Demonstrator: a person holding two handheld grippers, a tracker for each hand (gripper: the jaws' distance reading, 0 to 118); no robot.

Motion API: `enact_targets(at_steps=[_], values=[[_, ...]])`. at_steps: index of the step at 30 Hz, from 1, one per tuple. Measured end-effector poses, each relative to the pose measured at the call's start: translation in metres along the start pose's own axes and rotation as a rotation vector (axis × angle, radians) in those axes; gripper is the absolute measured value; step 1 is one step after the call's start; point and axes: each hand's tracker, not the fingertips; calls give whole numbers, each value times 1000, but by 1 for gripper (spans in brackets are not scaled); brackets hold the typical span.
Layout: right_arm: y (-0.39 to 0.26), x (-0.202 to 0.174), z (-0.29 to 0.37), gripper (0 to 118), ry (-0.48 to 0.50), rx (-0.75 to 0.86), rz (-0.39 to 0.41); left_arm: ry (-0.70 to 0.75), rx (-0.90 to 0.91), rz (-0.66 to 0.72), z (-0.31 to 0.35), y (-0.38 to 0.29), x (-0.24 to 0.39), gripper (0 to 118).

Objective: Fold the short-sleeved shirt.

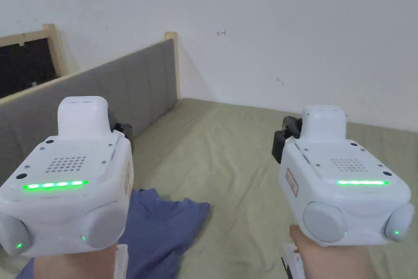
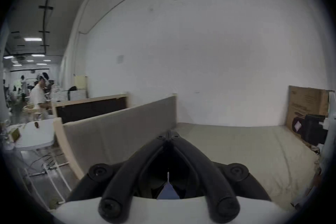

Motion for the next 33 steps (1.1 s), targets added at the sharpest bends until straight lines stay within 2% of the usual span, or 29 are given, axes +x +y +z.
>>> enact_targets(at_steps=[4, 5, 7, 9, 10, 12, 14, 15, 16, 17, 18, 19, 22, 25, 27, 30, 33], values=[[-2, -30, -10, 0, 59, -2, 5, 8, -61, 17, -11, -14, -14, 0], [-3, -34, -14, 0, 79, -17, 3, -2, -128, 26, -21, -21, -16, 0], [-9, -39, -22, 0, 115, -73, 8, -81, -365, 12, -53, -41, -16, 0], [-22, -41, -31, 0, 81, -123, 40, -250, -791, -28, -100, -85, -12, 0], [-28, -41, -34, 0, 80, -135, 44, -295, -947, -25, -114, -109, -9, 0], [-46, -38, -47, 0, 91, -208, 45, -348, -1000, 21, -125, -155, -3, 0], [-61, -34, -55, 0, 106, -272, 27, -281, -1041, 15, -139, -181, 1, 2], [-69, -32, -59, 0, 110, -297, 21, -270, -1066, 17, -143, -196, 3, 15], [-74, -30, -61, 0, 115, -304, 14, -269, -1078, 28, -150, -205, 3, 38], [-80, -28, -64, 0, 116, -314, 15, -275, -1106, 56, -159, -217, 2, 77], [-85, -28, -67, 0, 118, -330, 25, -274, -1140, 70, -169, -229, 3, 97], [-89, -27, -70, 0, 121, -342, 35, -272, -1159, 78, -173, -236, 3, 102], [-101, -25, -76, 0, 126, -369, 51, -231, -1152, 11, -193, -263, 12, 101], [-108, -19, -77, 0, 114, -375, 29, -219, -1177, -60, -202, -297, 25, 102], [-114, -16, -82, 0, 117, -393, 17, -262, -1117, -89, -197, -317, 28, 118], [-121, -12, -88, 0, 117, -427, -2, -266, -1012, -52, -190, -323, 19, 118], [-125, -8, -89, 0, 115, -442, -33, -289, -1011, -45, -185, -317, 11, 118]])
